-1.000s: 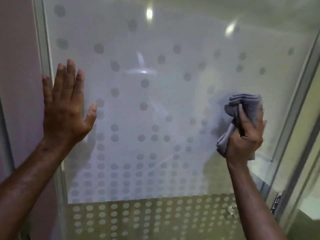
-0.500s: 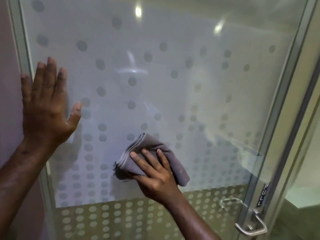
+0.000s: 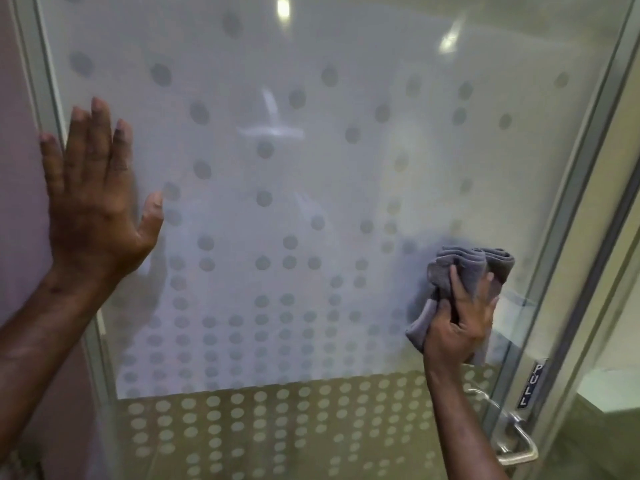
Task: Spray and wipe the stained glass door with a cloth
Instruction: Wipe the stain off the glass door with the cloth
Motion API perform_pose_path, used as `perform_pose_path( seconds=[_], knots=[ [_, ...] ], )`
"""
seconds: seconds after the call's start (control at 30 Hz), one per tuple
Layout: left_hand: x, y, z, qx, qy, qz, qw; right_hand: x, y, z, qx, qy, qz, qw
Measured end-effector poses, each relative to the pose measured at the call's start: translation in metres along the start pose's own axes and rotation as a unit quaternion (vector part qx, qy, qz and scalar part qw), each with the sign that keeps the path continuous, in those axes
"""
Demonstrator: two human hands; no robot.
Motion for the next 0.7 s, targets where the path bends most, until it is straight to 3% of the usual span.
perform_pose_path(
  seconds=[0.2, 0.33, 0.4, 0.53, 0.7],
  knots=[
    [-0.003, 0.002, 0.001, -0.015, -0.002, 0.002, 1.0, 0.074, -0.051, -0.07, 0.127, 0.145, -0.016, 0.981],
    [-0.003, 0.004, -0.001, -0.011, -0.006, 0.011, 1.0, 0.144, -0.09, -0.149, 0.243, 0.356, -0.02, 0.902],
    [-0.003, 0.007, 0.0, -0.013, -0.011, 0.018, 1.0, 0.173, -0.103, -0.167, 0.266, 0.417, 0.011, 0.869],
    [-0.001, 0.009, 0.002, -0.017, -0.015, 0.022, 0.999, 0.182, -0.101, -0.148, 0.261, 0.457, 0.001, 0.851],
    [0.0, 0.008, 0.001, -0.021, -0.015, 0.033, 0.999, 0.155, -0.082, -0.088, 0.183, 0.37, -0.072, 0.908]
  ],
)
Point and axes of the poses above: each hand's wrist, its own z-axis towards the middle knuckle, its own y-axis out of the back of the hand, x = y × z, the point moved 6 cm from there along z, towards the middle knuckle, and after that the axes turned 6 degrees about -y, right-handed, at the moved point
